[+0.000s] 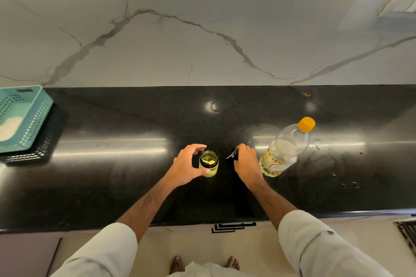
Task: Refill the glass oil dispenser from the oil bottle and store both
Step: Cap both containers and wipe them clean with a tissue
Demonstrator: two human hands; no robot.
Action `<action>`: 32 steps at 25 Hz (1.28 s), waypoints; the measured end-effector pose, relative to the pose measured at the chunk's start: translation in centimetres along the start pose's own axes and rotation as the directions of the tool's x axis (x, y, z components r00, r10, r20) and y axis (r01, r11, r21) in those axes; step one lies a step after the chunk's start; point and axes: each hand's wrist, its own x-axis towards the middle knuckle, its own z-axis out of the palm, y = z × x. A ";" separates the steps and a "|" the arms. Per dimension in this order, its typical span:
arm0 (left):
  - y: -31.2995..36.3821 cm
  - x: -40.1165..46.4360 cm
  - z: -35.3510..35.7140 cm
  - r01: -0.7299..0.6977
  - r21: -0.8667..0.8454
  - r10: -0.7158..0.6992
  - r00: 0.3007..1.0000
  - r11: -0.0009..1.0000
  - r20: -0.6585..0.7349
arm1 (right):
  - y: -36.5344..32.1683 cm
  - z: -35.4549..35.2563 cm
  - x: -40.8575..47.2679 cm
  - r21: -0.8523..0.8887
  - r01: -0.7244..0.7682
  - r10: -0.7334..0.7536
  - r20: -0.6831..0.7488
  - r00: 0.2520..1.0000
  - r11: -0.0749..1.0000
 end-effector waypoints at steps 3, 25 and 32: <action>-0.4 0.1 0.2 0.009 -0.021 -0.009 1.000 1.000 0.029 | 0.2 0.4 -0.1 0.050 -0.025 0.026 -0.020 0.999 0.998; -0.1 0.4 1.0 -0.044 -0.015 0.043 0.998 0.999 -0.056 | -8.3 -7.2 -2.3 0.029 0.471 -0.471 0.116 0.875 0.882; 0.0 0.3 1.0 -0.083 -0.006 0.082 0.994 0.997 -0.072 | -9.6 -6.8 -1.7 -0.107 0.512 -0.482 0.219 0.849 0.853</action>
